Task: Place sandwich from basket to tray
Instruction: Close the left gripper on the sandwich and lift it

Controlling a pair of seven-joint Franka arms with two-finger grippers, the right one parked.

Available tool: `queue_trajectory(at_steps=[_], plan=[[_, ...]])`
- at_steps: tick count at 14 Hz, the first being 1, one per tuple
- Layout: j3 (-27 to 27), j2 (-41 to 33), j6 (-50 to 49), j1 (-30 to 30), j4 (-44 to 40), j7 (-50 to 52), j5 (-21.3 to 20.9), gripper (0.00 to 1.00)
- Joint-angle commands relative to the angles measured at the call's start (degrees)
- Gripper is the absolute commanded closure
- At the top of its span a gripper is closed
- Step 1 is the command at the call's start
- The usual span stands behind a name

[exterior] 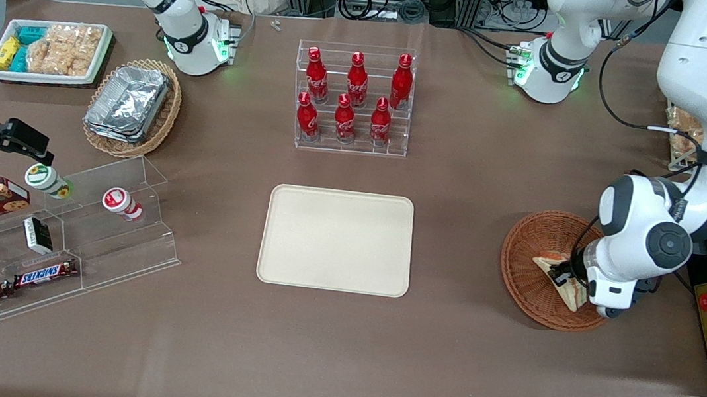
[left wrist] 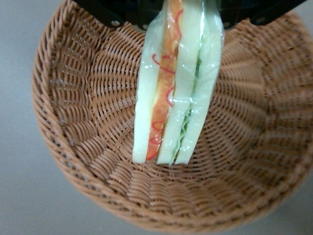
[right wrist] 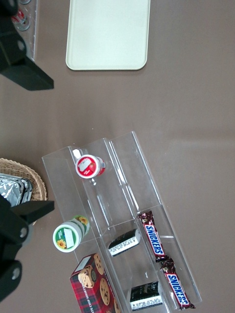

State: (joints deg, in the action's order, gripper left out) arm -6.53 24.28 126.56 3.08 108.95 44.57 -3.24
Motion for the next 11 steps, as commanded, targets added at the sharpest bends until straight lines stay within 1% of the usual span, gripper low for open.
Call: queue_trajectory(at_steps=[1, 4, 6, 7, 9, 11], plan=[[0.11, -2.92, -13.22, -0.01, -7.31, -5.08, -0.89, 1.00], [0.02, -4.67, -29.57, -0.09, -15.93, -11.68, -0.45, 1.00], [-0.32, -6.60, -36.62, -0.35, -20.94, -18.17, 0.42, 1.00], [-1.20, -6.79, -39.52, -0.44, -23.58, -20.99, 1.91, 1.00], [-6.54, -6.26, -42.88, -0.44, -27.54, -25.83, 2.45, 1.00], [-13.21, -6.17, -42.89, -0.44, -27.74, -25.33, 2.71, 1.00]])
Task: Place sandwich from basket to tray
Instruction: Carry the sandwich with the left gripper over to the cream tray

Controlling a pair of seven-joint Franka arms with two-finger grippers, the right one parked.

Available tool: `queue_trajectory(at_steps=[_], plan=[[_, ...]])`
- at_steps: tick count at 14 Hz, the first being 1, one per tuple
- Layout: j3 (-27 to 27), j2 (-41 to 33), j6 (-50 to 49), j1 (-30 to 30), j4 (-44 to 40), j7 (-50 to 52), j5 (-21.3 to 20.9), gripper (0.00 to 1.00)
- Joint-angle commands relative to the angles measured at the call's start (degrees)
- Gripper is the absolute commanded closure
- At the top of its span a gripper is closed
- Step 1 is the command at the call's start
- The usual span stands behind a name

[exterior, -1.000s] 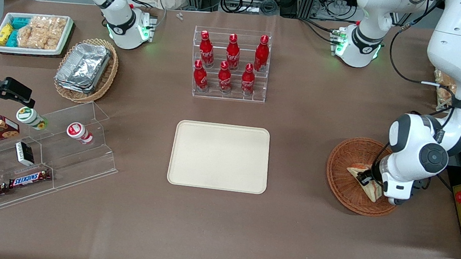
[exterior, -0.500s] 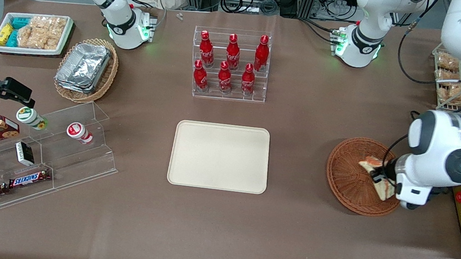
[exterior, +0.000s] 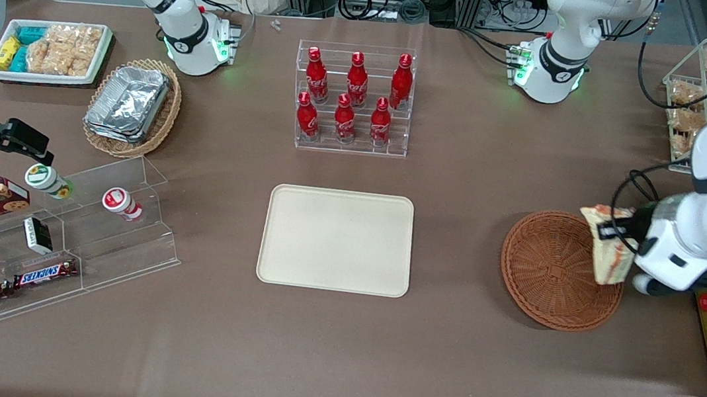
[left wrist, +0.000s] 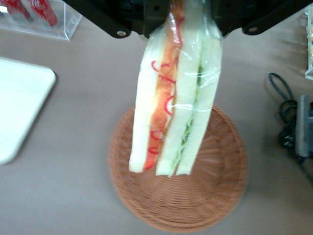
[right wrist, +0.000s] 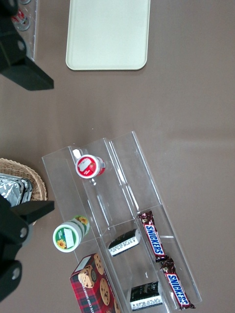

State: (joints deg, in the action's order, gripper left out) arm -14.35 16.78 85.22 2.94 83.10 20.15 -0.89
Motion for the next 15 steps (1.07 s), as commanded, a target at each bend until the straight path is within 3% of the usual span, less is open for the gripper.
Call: queue_trajectory(at_steps=[1, 3, 8, 11, 15], plan=[[-8.82, 1.76, -0.93, -0.39, -1.55, 1.53, 0.36, 1.00], [-12.71, 4.91, 0.47, -3.10, -1.63, 9.71, -0.34, 1.00], [-12.54, 13.87, 13.98, -12.95, -0.93, 15.08, -1.13, 1.00], [-12.28, 20.91, 20.15, -16.98, -1.54, 18.76, -4.55, 1.00], [-12.28, 26.81, 26.93, -17.44, -1.54, 20.80, -7.01, 1.00]])
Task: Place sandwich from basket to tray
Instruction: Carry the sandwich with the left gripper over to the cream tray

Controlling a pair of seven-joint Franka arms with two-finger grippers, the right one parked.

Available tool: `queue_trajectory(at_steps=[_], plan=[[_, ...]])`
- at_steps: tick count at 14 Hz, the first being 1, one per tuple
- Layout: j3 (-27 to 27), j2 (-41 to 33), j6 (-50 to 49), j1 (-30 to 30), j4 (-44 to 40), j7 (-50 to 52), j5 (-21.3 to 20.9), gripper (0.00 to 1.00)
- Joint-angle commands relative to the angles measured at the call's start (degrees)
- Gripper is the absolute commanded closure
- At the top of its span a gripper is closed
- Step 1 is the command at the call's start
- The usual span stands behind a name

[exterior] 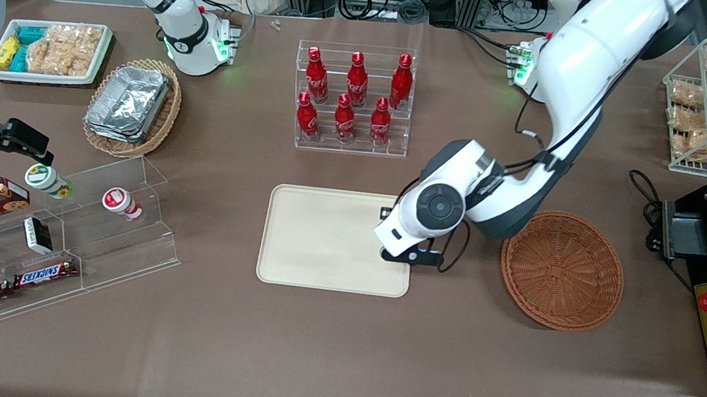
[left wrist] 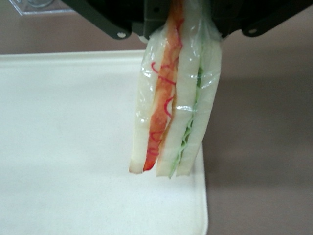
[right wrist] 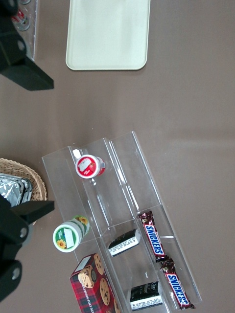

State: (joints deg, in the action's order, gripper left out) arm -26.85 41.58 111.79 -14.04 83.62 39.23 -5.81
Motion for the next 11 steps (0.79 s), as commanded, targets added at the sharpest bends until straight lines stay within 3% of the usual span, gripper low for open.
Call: queue_trajectory(at_steps=[1, 5, 6, 7, 11], plan=[[0.22, 2.80, 0.96, -0.54, -2.06, 1.90, -2.62, 1.00], [0.40, 5.17, 3.87, -1.51, -2.06, 2.08, -4.73, 1.00], [0.40, 5.52, 3.96, -1.42, -2.06, 1.91, -4.73, 0.83], [0.40, 5.70, 4.13, -1.42, -2.06, 1.90, -4.73, 0.60], [0.40, 5.79, 5.01, -1.42, -2.06, 1.99, -4.82, 0.12]])
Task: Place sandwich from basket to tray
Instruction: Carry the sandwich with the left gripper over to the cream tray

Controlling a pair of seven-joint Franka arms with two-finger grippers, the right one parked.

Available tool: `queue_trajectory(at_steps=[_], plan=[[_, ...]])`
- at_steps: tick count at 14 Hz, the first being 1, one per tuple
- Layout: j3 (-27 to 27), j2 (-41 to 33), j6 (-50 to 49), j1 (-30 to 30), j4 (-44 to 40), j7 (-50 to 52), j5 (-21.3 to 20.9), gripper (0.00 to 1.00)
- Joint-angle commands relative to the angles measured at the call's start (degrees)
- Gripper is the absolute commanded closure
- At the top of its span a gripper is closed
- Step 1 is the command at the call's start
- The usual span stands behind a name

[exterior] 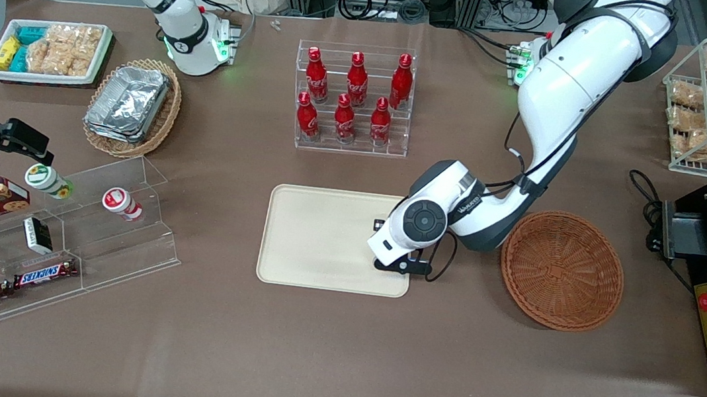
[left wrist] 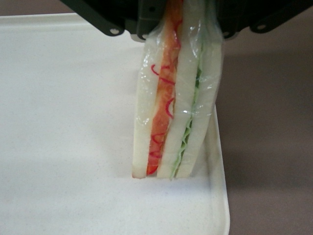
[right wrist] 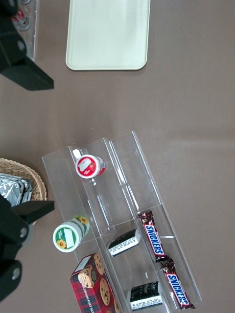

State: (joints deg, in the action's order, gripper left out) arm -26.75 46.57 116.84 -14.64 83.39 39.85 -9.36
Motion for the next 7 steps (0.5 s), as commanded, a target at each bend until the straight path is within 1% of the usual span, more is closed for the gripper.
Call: queue_trajectory(at_steps=[1, 5, 7], plan=[[0.30, 0.72, -0.03, -0.83, -1.83, 1.37, -1.28, 0.02], [0.30, -0.68, -0.90, -0.31, -1.91, 1.54, -1.02, 0.01], [0.21, -3.66, -1.78, 1.35, -1.91, 1.89, -0.23, 0.01]])
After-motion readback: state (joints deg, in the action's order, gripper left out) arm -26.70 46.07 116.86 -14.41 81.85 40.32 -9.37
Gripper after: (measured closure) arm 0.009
